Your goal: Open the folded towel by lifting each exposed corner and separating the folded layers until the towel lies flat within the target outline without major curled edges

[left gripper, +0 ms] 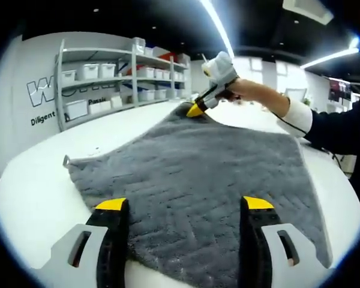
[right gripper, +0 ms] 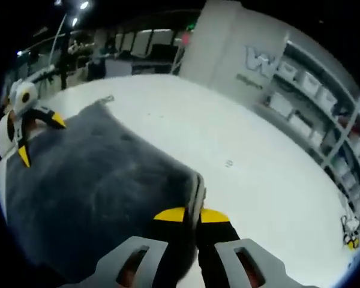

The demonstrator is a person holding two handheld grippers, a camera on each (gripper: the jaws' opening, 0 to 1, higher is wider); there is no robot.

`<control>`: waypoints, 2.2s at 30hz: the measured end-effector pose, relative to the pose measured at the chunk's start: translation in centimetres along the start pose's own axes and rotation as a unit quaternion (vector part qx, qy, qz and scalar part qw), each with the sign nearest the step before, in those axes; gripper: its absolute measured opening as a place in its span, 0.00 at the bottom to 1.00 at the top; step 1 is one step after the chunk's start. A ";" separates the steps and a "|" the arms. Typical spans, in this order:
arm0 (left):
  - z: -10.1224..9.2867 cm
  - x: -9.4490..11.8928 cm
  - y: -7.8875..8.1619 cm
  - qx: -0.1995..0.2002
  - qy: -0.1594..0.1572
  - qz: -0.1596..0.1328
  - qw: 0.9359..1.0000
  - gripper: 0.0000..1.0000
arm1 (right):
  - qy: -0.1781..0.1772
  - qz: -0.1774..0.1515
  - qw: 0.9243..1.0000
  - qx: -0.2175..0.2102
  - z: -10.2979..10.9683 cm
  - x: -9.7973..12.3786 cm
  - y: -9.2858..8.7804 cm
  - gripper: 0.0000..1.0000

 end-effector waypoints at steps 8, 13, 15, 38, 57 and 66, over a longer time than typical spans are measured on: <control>-0.4 -0.3 0.0 0.000 -0.002 -0.004 1.000 0.74 | -0.002 0.027 1.000 0.007 -0.8 -0.6 -2.0 0.01; -0.5 -0.4 0.1 -0.003 -0.003 -0.003 1.000 0.73 | -0.003 0.025 0.999 0.020 -0.2 -0.7 -2.6 0.03; -0.2 -0.4 0.1 -0.002 -0.002 -0.003 1.000 0.73 | -0.005 0.018 1.000 0.019 -0.3 -0.6 -2.8 0.05; -1.3 0.6 1.5 0.011 -0.039 -0.025 0.999 0.68 | 0.048 -0.074 0.988 -0.127 -0.6 5.3 -4.6 0.21; -2.6 1.4 1.8 0.001 -0.083 -0.012 0.997 0.64 | 0.052 -0.070 0.984 -0.156 0.5 6.9 -7.0 0.19; -4.0 1.4 1.0 -0.006 -0.093 0.007 0.996 0.62 | 0.070 -0.062 0.987 -0.128 2.8 6.9 -7.6 0.11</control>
Point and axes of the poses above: the point that each gripper's makers call its tool centre point, and the gripper's own axes: x roughly backward along the fingers, z roughly to its left, y roughly out of its top, the point moved 8 cm from there along x, roughly backward along the fingers, and after that the axes turned 11 degrees about -z, right-handed, at the moved point
